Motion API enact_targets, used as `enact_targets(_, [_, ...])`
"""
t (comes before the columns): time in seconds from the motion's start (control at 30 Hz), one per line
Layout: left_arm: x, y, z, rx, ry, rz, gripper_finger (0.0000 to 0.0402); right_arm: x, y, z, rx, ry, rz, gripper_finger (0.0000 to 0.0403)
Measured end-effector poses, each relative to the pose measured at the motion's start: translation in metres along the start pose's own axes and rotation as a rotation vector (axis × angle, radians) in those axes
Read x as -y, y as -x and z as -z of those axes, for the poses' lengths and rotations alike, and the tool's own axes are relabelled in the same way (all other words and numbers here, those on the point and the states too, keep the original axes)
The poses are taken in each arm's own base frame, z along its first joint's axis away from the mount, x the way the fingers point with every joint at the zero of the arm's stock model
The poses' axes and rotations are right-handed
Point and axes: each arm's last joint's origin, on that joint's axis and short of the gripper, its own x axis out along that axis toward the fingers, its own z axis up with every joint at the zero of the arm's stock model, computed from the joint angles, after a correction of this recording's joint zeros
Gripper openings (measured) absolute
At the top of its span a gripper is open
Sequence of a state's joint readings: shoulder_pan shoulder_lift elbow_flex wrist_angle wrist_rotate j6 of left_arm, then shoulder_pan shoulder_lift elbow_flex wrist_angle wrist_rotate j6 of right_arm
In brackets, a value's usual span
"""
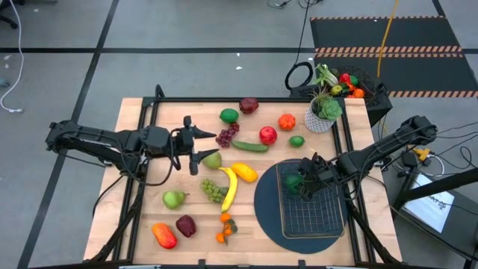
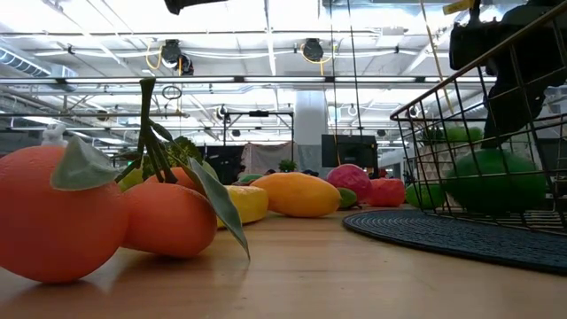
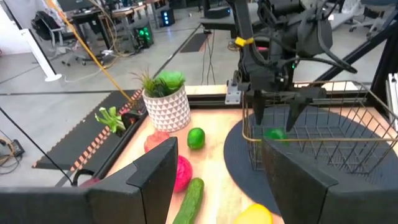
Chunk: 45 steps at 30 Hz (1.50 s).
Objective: Build produce basket
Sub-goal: Put the bottom left lime into the wire basket, then put the red apple into the wire basket
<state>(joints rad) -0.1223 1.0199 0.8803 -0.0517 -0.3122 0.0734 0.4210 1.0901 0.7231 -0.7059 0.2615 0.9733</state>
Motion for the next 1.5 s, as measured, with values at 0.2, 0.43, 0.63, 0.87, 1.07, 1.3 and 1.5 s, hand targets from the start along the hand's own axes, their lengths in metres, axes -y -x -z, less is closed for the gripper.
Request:
enact_targets(0.2, [0.000, 0.000, 0.000, 0.001, 0.000, 0.000, 0.0228, -0.001, 0.001, -0.001, 0.013, 0.011, -0.020, 0.0335])
enact_targets(0.43, [0.000, 0.002, 0.009, -0.097, -0.042, 0.008, 0.0228, -0.009, 0.019, -0.013, 0.070, -0.044, -0.102, 0.0332])
enact_targets(0.63, [-0.001, 0.007, 0.016, -0.173, -0.059, 0.013, 0.0228, -0.022, 0.041, -0.028, 0.120, -0.075, -0.178, 0.0331])
enact_targets(0.87, [-0.002, 0.008, 0.015, -0.165, -0.060, 0.012, 0.0228, -0.028, 0.067, -0.050, 0.248, -0.077, -0.173, 0.0331])
enact_targets(1.07, [-0.001, 0.008, 0.015, -0.164, -0.061, 0.012, 0.0228, -0.023, 0.087, -0.077, 0.380, -0.040, -0.117, 0.0331])
enact_targets(1.3, [-0.001, 0.008, 0.015, -0.165, -0.075, 0.013, 0.0228, -0.005, 0.067, -0.112, 0.380, 0.030, 0.059, 0.0334])
enact_targets(1.5, [-0.001, 0.008, 0.015, -0.165, -0.072, 0.013, 0.0228, 0.019, 0.031, -0.144, 0.292, 0.019, 0.122, 0.0346])
